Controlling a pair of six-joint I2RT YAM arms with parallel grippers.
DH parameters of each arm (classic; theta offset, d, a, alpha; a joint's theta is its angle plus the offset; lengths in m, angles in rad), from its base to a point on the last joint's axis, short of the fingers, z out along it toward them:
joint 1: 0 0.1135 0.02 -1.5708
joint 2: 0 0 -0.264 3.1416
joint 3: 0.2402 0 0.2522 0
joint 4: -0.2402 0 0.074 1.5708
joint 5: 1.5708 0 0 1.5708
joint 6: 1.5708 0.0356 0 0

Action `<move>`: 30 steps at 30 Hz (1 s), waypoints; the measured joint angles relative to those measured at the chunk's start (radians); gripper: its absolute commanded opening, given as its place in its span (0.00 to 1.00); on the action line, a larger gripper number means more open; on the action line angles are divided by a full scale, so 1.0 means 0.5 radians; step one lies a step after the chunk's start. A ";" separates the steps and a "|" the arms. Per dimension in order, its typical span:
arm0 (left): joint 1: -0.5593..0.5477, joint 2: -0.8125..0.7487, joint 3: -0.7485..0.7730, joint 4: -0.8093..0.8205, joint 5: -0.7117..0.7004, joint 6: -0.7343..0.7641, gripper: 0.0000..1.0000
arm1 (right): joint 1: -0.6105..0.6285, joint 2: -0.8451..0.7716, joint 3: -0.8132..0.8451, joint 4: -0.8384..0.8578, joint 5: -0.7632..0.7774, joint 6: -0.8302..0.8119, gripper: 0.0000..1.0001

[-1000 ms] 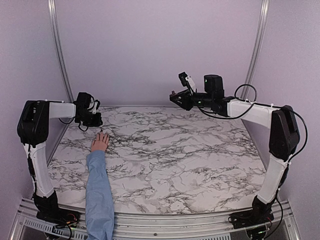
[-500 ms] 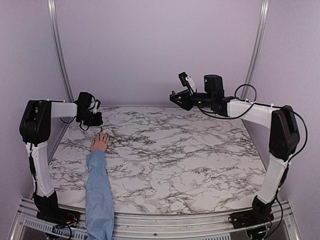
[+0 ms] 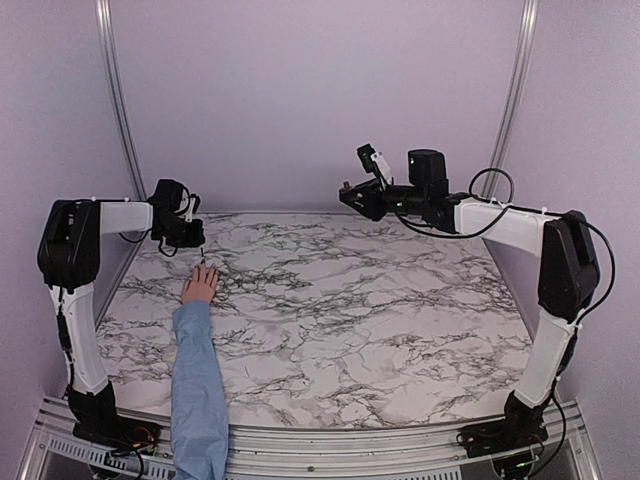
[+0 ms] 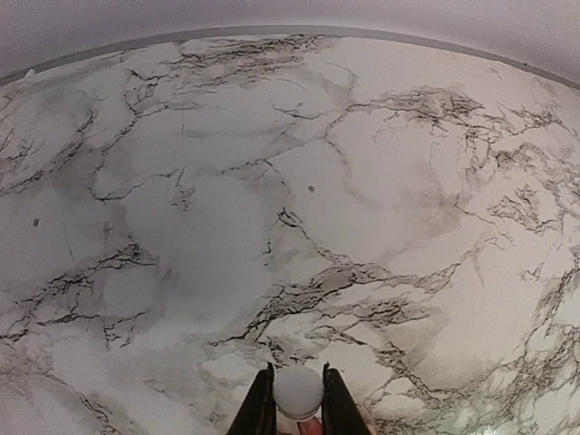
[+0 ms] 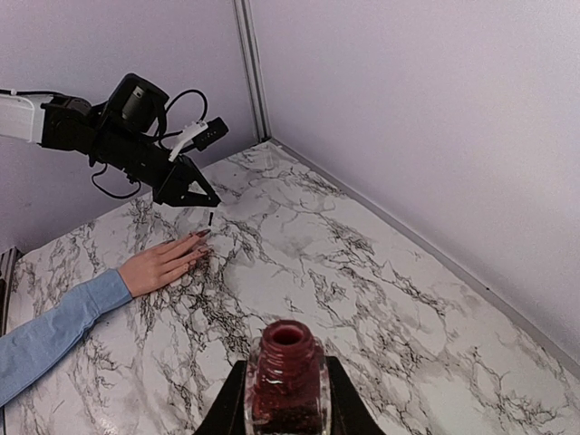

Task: Paint the nails
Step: Paint the nail polish on the nail.

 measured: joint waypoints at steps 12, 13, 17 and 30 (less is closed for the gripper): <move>0.000 -0.130 -0.114 -0.001 0.005 0.002 0.00 | 0.000 -0.003 -0.015 0.002 -0.001 0.000 0.00; 0.000 -0.130 -0.119 -0.003 0.006 0.002 0.00 | 0.000 -0.003 -0.015 0.002 -0.001 0.001 0.00; 0.000 -0.130 -0.121 -0.003 0.014 0.002 0.00 | 0.000 -0.003 -0.015 0.002 -0.001 0.000 0.00; -0.011 -0.127 -0.121 -0.004 0.040 0.001 0.00 | 0.000 -0.003 -0.015 0.002 0.000 0.000 0.00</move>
